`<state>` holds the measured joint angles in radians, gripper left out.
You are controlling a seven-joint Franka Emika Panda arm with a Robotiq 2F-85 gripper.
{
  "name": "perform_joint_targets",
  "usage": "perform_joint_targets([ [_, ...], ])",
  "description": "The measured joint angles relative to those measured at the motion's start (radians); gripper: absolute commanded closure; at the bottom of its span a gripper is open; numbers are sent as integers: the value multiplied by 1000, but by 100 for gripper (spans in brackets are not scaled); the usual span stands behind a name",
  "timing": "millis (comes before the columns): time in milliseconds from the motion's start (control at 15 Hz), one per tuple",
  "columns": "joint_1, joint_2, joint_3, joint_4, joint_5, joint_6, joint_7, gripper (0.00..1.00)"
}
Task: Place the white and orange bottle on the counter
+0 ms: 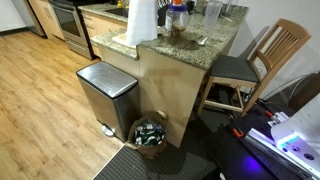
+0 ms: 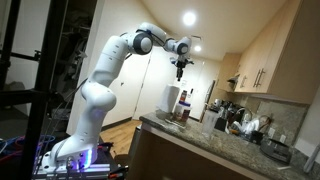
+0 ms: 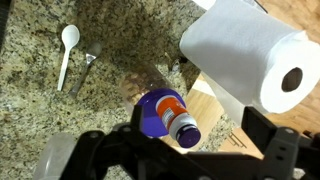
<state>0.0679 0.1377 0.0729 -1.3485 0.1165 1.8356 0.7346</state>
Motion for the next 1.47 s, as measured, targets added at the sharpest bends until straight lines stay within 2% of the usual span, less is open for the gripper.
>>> perform_joint_targets([
  [267,-1,39,-11,21,-12,-56,28,0],
  [467,-1,101,-16,108,28,-81,85,0],
  [667,6,161,-22,221,19,-81,219,0],
  [1067,8,170,-23,231,2,-75,233,0],
  [1200,8,190,-25,225,-25,2,263,0],
  [1467,12,278,-25,221,-38,225,326,0],
])
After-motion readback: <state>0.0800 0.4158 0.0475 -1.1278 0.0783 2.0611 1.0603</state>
